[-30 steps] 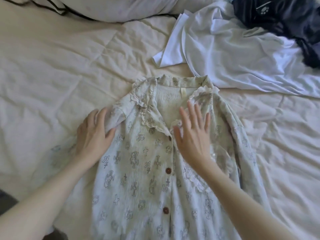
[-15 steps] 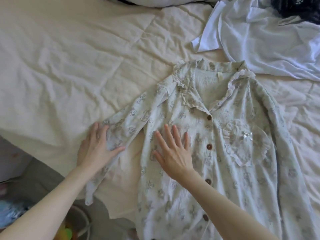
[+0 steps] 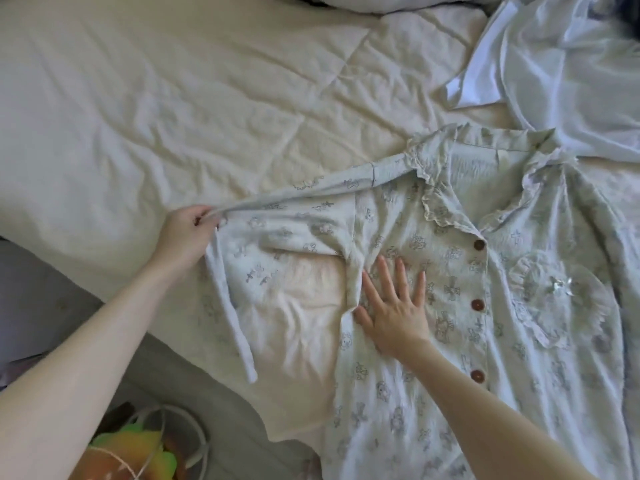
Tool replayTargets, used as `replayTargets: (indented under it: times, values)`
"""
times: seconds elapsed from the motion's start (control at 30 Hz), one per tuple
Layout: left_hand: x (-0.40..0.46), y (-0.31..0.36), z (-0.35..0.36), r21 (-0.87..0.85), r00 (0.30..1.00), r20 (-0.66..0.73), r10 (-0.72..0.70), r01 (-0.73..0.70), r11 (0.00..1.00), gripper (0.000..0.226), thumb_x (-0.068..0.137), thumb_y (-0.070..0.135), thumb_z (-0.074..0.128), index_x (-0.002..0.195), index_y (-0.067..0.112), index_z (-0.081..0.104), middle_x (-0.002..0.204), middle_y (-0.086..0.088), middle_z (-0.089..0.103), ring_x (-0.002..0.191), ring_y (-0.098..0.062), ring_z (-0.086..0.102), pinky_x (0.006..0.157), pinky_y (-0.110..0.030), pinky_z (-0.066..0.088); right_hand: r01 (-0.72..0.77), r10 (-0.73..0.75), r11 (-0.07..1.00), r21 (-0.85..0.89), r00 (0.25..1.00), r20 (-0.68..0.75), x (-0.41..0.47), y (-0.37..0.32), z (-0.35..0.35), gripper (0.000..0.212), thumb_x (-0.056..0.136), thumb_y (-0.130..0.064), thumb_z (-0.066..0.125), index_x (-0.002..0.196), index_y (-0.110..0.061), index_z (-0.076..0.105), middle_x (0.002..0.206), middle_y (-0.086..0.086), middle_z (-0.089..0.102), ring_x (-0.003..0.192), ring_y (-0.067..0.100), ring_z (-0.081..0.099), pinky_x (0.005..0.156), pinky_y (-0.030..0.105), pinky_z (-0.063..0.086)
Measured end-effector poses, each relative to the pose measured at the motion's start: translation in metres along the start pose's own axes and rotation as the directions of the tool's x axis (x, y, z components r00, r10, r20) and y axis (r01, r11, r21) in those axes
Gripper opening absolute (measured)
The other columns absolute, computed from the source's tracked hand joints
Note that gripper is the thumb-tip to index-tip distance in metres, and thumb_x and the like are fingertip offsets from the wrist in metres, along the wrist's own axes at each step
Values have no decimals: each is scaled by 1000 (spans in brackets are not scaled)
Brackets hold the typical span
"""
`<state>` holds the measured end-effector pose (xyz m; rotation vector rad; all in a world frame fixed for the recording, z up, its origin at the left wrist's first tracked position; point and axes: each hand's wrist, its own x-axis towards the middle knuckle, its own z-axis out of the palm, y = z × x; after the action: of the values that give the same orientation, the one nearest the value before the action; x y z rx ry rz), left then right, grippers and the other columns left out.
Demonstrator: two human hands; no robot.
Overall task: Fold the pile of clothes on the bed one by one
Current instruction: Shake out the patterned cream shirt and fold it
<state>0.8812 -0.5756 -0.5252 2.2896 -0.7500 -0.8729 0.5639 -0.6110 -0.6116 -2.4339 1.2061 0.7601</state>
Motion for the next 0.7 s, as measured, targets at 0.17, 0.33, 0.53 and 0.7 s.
replayTargets:
  times: [0.17, 0.33, 0.53, 0.7]
  values:
    - [43, 34, -6, -38, 975, -209, 69, -79, 996, 24, 91, 31, 58, 108, 14, 60, 98, -1, 63, 88, -14, 57, 76, -25, 42, -9, 9, 1000, 11, 999, 50, 2, 2, -2, 63, 88, -65, -3, 131, -36, -38, 142, -1, -45, 129, 29, -44, 107, 59, -24]
    - [15, -3, 11, 277, 997, -73, -37, 56, 959, 79, 80, 40, 71, 141, 13, 29, 141, -13, 38, 129, -29, 38, 104, -45, 37, -7, 6, 1000, 18, 998, 60, 2, 4, -5, 63, 86, -66, -3, 134, -39, -33, 145, -3, -40, 134, 27, -39, 107, 58, -23]
    - [-34, -45, 3, 240, 937, -315, -148, 230, 943, 30, 89, 18, 55, 117, 7, 56, 129, -19, 42, 120, -36, 41, 95, -43, 38, -3, 3, 1000, 5, 994, 110, 2, 3, -12, 63, 89, -64, 3, 131, -37, -36, 143, -1, -42, 135, 29, -36, 106, 58, -23]
    - [-23, -34, -22, -18, 927, -285, -244, 250, 968, 21, 93, 18, 45, 88, 4, 60, 89, -18, 60, 84, -32, 54, 72, -38, 43, -7, 6, 1000, 10, 990, 141, 2, 3, -20, 67, 93, -62, 10, 137, -33, -31, 150, -3, -34, 139, 29, -30, 107, 58, -18]
